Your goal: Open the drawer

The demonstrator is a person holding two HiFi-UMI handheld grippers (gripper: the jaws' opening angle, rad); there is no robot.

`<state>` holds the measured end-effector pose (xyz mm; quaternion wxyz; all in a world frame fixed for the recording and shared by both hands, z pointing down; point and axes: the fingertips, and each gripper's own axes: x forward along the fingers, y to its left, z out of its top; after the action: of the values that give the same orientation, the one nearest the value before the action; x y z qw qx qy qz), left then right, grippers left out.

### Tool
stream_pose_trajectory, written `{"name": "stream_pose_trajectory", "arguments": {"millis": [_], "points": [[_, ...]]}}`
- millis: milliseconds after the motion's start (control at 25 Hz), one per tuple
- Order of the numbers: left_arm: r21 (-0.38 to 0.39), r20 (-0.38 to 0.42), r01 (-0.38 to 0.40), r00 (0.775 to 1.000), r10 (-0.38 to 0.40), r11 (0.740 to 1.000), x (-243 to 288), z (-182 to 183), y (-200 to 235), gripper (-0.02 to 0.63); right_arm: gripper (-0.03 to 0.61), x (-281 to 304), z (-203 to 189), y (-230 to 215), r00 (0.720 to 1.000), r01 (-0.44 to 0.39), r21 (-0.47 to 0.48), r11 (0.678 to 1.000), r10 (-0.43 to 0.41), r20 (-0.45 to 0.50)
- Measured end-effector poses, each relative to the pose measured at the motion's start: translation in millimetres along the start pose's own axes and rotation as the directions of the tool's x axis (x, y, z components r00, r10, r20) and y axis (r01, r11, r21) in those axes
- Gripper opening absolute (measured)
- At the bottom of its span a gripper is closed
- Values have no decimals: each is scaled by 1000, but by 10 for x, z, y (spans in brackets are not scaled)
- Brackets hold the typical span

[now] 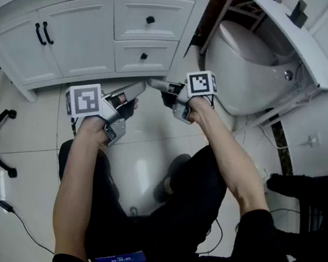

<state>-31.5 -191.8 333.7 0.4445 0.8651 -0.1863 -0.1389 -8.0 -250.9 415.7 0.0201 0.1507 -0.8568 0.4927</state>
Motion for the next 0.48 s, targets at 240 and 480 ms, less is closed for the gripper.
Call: {"name": "stream_pose_trajectory", "arguments": {"millis": [240, 480], "points": [[9, -7, -15, 1000, 15, 1000, 73, 73, 177, -9, 121, 76, 86, -165, 1000, 9, -2, 1000, -9, -15], [-47, -17, -47, 999, 46, 998, 154, 156, 433, -9, 121, 201, 225, -369, 1000, 16, 11, 1000, -16, -13]]}}
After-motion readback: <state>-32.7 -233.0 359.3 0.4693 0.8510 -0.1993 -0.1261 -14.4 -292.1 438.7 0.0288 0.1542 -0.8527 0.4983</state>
